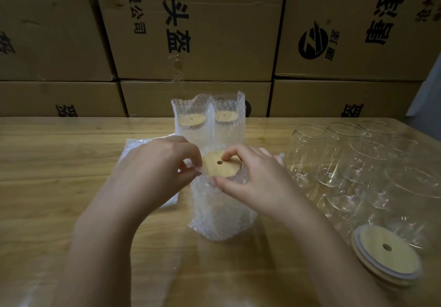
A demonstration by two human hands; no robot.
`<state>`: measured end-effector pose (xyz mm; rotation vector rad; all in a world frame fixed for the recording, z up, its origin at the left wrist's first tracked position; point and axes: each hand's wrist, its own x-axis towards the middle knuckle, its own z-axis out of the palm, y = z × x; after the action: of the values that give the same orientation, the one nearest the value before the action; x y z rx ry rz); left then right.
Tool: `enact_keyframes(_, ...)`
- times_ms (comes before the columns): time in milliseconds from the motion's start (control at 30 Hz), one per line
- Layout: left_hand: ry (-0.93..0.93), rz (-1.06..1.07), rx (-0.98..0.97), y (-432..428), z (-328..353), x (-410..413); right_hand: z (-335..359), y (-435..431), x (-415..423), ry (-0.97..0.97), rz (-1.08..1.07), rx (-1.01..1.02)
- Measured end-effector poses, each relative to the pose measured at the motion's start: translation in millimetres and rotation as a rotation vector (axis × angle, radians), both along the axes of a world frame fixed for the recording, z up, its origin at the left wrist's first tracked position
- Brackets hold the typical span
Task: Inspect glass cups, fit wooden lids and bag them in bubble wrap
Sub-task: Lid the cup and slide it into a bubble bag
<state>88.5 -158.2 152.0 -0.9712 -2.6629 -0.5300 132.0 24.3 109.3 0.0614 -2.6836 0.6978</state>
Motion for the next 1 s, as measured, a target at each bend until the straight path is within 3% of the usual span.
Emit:
enact_keyframes(267,-0.028,0.008,-0.021,0.4,-1.4,-1.5,-5.9,-0.8,-2.4,0.042,0.004,-0.087)
enact_keyframes(433,-0.029,0.031,-0.053,0.3,-1.9,-2.8,-5.6,-1.6,-2.3,0.054,-0.022,-0.002)
enact_keyframes(800,0.043,0.018,0.015,2.5,-4.7,-3.0,8.2,7.3,5.9,-0.112,-0.023,-0.085)
enact_keyframes(867,0.069,0.021,0.038,0.1,-4.3,-2.8,8.8,8.4,6.5,-0.074,-0.036,-0.042)
enact_keyframes(1000,0.171,0.019,0.105,-2.5,-2.4,-1.9,13.1,17.0,9.0,0.185,-0.078,0.004)
